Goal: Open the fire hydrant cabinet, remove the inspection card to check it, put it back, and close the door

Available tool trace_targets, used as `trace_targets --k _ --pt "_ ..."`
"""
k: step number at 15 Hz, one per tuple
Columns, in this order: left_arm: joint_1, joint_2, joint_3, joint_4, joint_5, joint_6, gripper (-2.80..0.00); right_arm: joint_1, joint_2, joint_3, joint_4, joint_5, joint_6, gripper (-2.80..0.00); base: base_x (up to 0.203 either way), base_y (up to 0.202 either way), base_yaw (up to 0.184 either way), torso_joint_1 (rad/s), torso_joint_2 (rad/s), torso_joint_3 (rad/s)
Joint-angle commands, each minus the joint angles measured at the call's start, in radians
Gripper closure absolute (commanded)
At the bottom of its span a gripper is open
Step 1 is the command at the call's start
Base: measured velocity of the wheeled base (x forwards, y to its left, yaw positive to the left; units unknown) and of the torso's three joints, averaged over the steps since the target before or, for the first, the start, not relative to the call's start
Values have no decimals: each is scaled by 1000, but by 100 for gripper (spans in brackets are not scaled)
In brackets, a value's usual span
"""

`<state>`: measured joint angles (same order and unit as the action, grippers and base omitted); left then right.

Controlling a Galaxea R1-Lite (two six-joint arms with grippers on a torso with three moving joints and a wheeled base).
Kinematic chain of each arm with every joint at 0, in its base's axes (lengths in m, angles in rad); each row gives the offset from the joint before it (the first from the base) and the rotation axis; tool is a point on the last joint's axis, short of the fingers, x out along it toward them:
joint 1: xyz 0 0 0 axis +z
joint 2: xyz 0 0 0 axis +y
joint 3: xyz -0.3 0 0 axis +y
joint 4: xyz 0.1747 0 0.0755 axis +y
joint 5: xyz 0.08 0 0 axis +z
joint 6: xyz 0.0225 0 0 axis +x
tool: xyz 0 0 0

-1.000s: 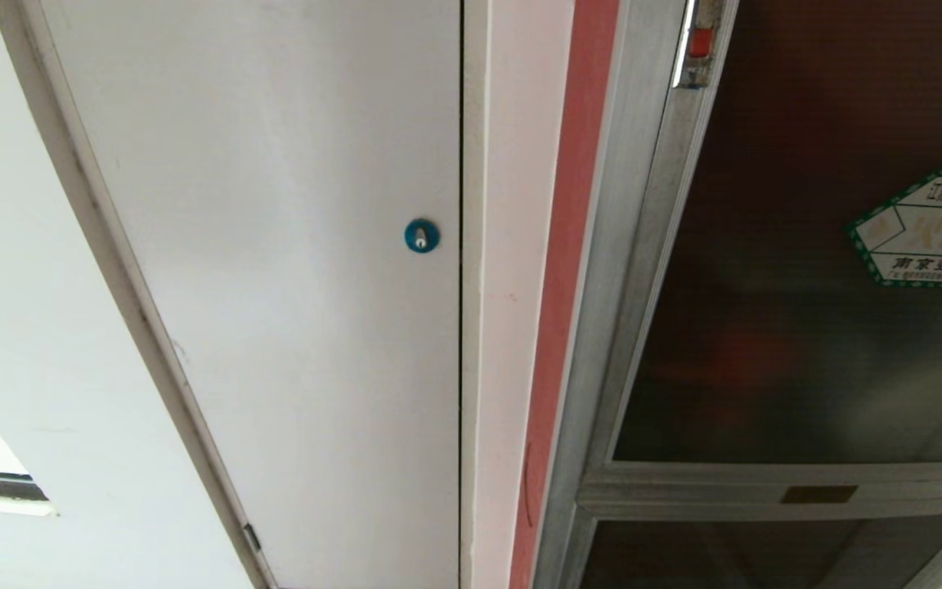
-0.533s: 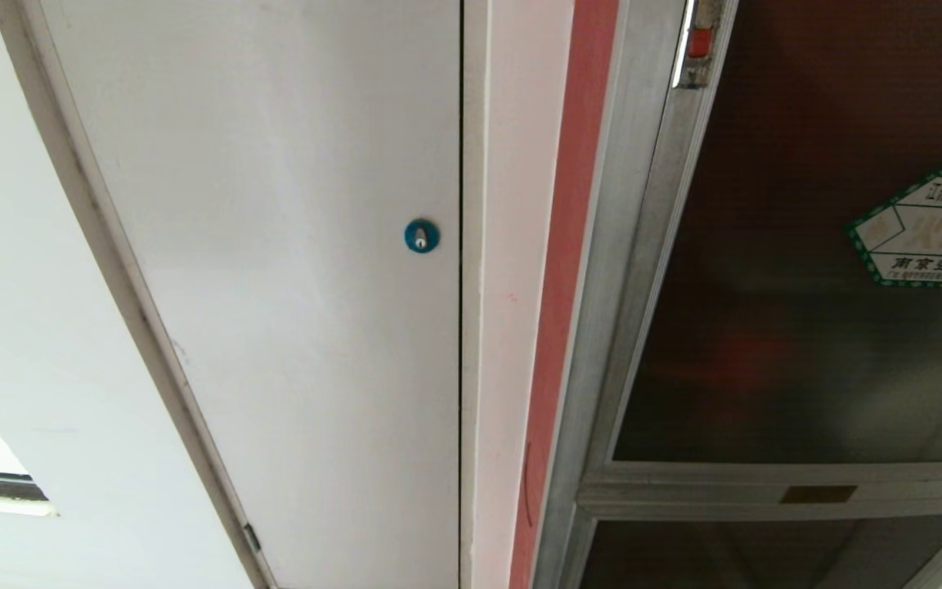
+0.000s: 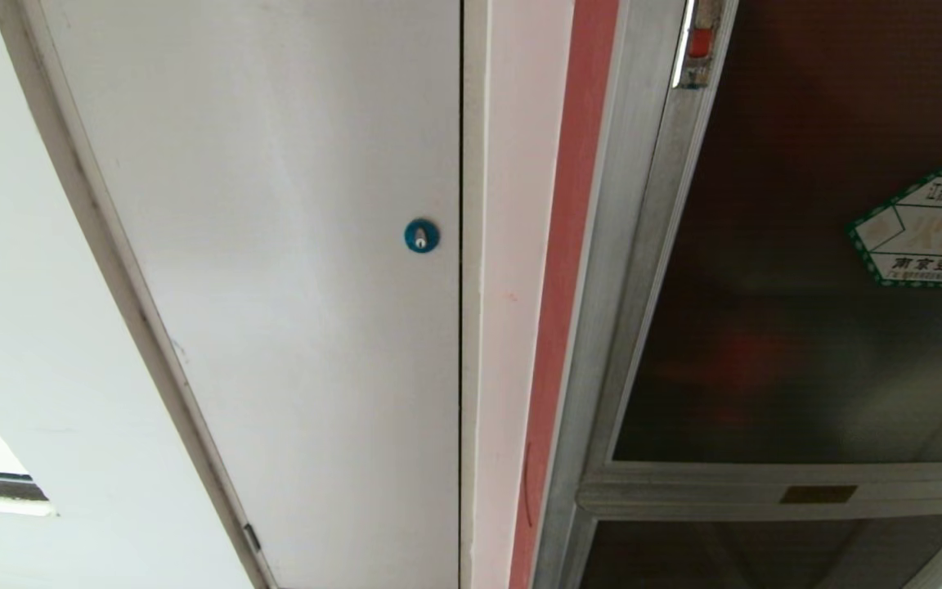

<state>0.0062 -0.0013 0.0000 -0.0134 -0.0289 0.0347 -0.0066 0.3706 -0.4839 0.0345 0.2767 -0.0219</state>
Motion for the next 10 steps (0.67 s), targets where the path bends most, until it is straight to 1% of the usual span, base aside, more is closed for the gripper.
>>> trace_targets --k 1,4,5,6,8,10 --pt "1 0 8 0 0 1 0 0 202 -122 0 94 -1 0 0 0 0 0 0 0" --pt "1 0 7 0 0 1 0 5 388 -296 1 219 -1 0 0 0 0 0 0 0" --pt "1 0 8 0 0 1 0 19 459 -368 2 247 -1 0 0 0 0 0 0 0" --pt "1 0 8 0 0 1 0 51 525 -435 3 263 0 0 0 0 0 0 0 0" --pt "0 0 8 0 0 1 0 139 649 -565 7 273 10 0 0 0 0 0 0 0" --pt "1 0 6 0 0 1 0 221 726 -695 69 274 20 0 0 0 0 0 0 0"
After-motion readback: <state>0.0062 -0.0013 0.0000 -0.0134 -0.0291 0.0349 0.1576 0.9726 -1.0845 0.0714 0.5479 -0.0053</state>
